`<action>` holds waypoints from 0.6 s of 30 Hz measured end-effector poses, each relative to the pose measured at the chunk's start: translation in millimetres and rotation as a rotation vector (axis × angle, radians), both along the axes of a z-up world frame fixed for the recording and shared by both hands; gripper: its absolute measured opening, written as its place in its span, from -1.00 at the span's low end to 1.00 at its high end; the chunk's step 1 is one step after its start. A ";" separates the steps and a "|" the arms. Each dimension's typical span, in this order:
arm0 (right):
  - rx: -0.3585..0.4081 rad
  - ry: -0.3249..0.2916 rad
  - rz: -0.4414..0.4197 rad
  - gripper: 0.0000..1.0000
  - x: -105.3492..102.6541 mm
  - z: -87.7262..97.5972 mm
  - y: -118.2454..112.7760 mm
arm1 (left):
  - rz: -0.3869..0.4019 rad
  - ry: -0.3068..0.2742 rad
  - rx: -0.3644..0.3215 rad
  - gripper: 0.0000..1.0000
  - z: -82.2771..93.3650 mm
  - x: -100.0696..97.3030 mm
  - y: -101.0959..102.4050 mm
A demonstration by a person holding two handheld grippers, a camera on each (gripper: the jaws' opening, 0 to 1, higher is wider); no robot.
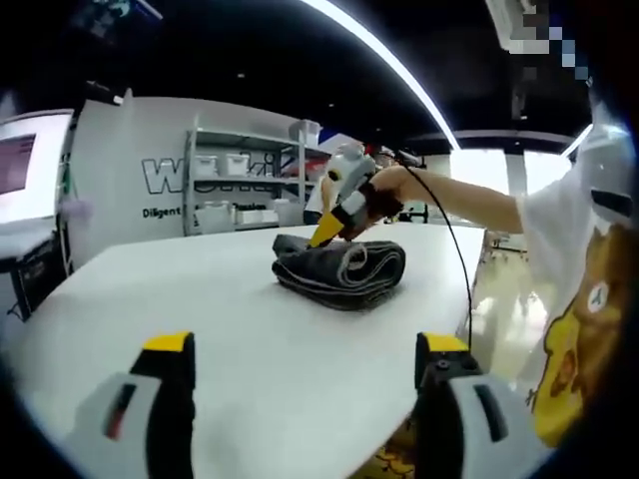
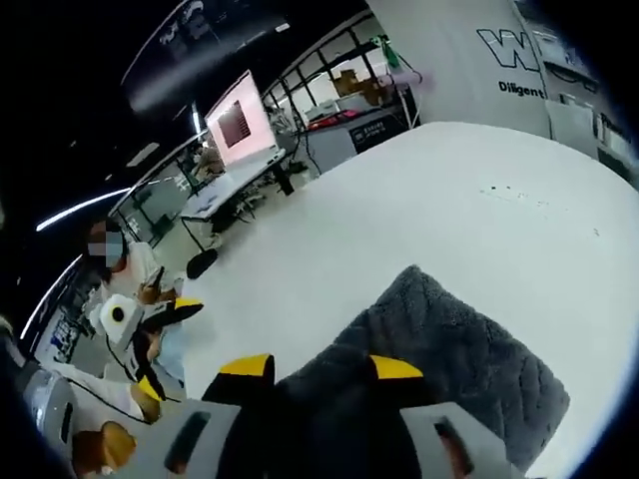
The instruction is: Fold the towel on the table until its edges align and the towel forms a compact rectangular stack.
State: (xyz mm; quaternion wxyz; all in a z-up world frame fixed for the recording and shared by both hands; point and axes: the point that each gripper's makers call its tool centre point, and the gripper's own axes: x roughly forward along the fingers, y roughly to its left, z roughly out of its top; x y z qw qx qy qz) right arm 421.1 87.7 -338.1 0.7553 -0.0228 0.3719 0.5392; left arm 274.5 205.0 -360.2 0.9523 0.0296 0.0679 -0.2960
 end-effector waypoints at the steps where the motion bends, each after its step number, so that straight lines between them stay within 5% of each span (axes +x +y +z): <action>1: 0.002 -0.007 0.003 -0.23 -1.1 1.6 -0.4 | 0.001 0.000 0.000 0.92 0.0 -0.1 -0.1; 7: 0.091 -0.099 0.007 -0.20 -10.1 37.3 -16.8 | 0.005 -0.004 -0.009 0.92 1.6 -1.7 -2.0; 11: 0.120 -0.205 -0.029 -0.16 -21.9 52.7 -50.0 | 0.011 -0.006 -0.012 0.92 3.3 -1.3 -1.8; 18: 0.112 -0.330 -0.114 -0.02 -35.4 55.2 -113.5 | 0.018 -0.007 -0.012 0.92 6.0 4.1 -5.7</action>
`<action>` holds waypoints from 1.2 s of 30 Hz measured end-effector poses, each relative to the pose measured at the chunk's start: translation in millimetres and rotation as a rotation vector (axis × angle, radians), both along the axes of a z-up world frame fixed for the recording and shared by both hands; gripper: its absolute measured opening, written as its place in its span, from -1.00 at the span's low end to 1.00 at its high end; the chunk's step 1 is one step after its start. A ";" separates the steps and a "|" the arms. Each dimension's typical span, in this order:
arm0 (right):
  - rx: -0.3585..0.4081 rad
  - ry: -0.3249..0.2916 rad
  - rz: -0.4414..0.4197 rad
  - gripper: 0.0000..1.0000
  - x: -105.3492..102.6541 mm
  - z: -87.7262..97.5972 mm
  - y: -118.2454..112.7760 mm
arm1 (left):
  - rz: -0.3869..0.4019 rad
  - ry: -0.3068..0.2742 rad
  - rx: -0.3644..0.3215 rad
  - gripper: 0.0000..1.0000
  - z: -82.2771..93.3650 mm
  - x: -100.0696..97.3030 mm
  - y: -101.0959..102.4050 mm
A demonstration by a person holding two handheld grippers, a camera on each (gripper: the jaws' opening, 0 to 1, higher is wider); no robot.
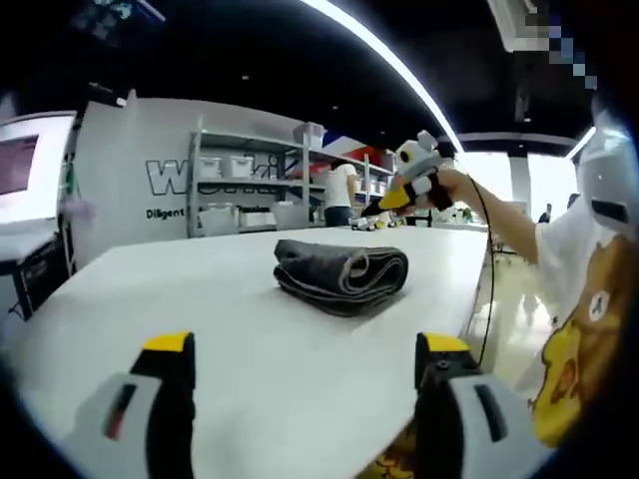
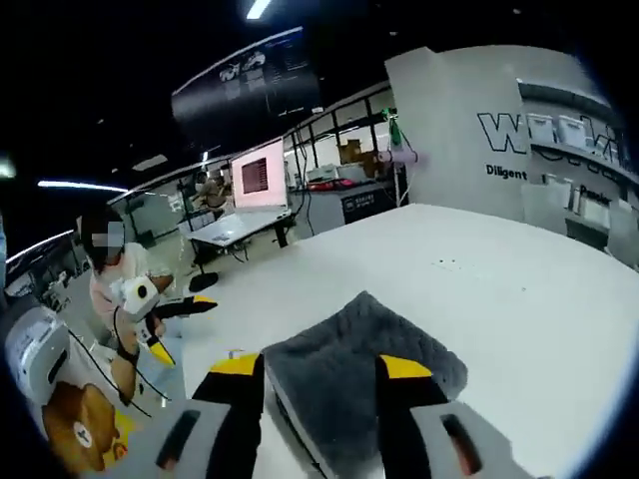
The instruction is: Fold the towel on the table until its edges align and the towel forms a compact rectangular stack.
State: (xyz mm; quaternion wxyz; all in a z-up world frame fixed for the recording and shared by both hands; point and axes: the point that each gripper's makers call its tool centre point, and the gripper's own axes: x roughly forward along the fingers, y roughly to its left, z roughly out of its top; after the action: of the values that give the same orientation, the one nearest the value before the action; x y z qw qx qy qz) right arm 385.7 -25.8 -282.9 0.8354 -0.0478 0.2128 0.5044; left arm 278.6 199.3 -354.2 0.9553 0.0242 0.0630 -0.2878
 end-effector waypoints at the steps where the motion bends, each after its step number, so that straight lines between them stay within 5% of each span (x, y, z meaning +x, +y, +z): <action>1: -0.009 -0.018 -0.015 0.02 -2.9 -1.7 -11.4 | 0.001 0.000 -0.001 0.92 0.6 1.5 -1.2; 9: -0.021 -0.102 -0.125 0.22 -24.2 -23.5 -77.8 | -0.005 0.005 0.009 0.92 2.3 10.6 -10.6; 19: 0.020 -0.095 -0.242 0.53 -44.9 -63.9 -122.5 | -0.016 0.018 0.030 0.92 2.1 13.3 -18.3; 28: -0.037 -0.099 -0.300 0.97 -57.8 -83.0 -143.8 | 0.006 0.024 0.042 0.92 4.6 11.6 -14.5; 36: -0.059 -0.094 -0.315 0.99 -62.3 -89.4 -153.1 | 0.016 0.030 0.047 0.92 3.5 10.1 -15.2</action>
State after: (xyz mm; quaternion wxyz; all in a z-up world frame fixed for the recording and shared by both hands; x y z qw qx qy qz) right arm 323.4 -179.0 -372.3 0.9114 -0.0620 0.1934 0.3581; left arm 288.7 184.1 -350.6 0.9556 0.0417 0.0843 -0.2791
